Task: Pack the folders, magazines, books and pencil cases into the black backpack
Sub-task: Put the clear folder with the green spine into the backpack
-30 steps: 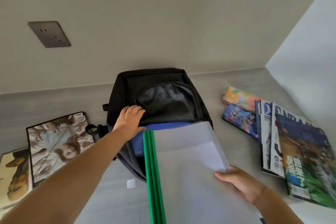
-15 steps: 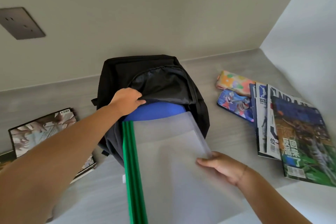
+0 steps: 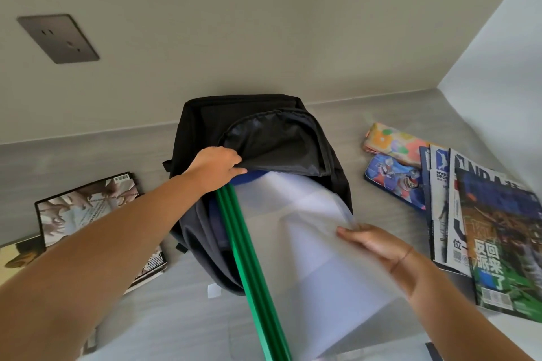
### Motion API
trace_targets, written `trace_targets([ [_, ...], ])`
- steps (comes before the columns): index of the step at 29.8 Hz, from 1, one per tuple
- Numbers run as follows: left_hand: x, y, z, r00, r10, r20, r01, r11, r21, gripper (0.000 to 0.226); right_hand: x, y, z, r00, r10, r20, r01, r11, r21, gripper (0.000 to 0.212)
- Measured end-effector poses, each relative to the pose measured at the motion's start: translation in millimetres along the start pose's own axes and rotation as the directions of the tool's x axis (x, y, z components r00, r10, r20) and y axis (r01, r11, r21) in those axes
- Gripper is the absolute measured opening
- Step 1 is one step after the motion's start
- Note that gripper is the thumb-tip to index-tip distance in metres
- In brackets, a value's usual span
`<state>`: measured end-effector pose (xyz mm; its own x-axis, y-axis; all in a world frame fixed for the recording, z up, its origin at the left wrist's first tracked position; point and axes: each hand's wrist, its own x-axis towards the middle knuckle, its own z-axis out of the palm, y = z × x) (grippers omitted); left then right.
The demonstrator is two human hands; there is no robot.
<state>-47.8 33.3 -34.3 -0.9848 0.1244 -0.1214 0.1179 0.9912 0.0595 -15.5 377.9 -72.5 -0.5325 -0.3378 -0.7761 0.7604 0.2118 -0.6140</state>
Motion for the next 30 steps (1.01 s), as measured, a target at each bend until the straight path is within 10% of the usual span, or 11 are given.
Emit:
trace_targets([
  [15, -4, 2, 9, 0.999, 0.008, -0.040, -0.009, 1.000, -0.023, 0.036, 27, -27, 46, 0.980, -0.174, -0.099, 0.145, 0.957, -0.250, 0.022],
  [22, -8, 7, 12, 0.997, -0.021, -0.079, 0.014, 0.996, -0.084, 0.034, -44, 49, 47, 0.993, 0.031, 0.110, -0.068, 0.930, 0.360, 0.023],
  [30, -12, 17, 7, 0.994, 0.014, -0.107, -0.022, 0.997, -0.072, 0.033, 18, 38, 85, 0.972, 0.040, -0.233, 0.061, 0.910, 0.411, 0.029],
])
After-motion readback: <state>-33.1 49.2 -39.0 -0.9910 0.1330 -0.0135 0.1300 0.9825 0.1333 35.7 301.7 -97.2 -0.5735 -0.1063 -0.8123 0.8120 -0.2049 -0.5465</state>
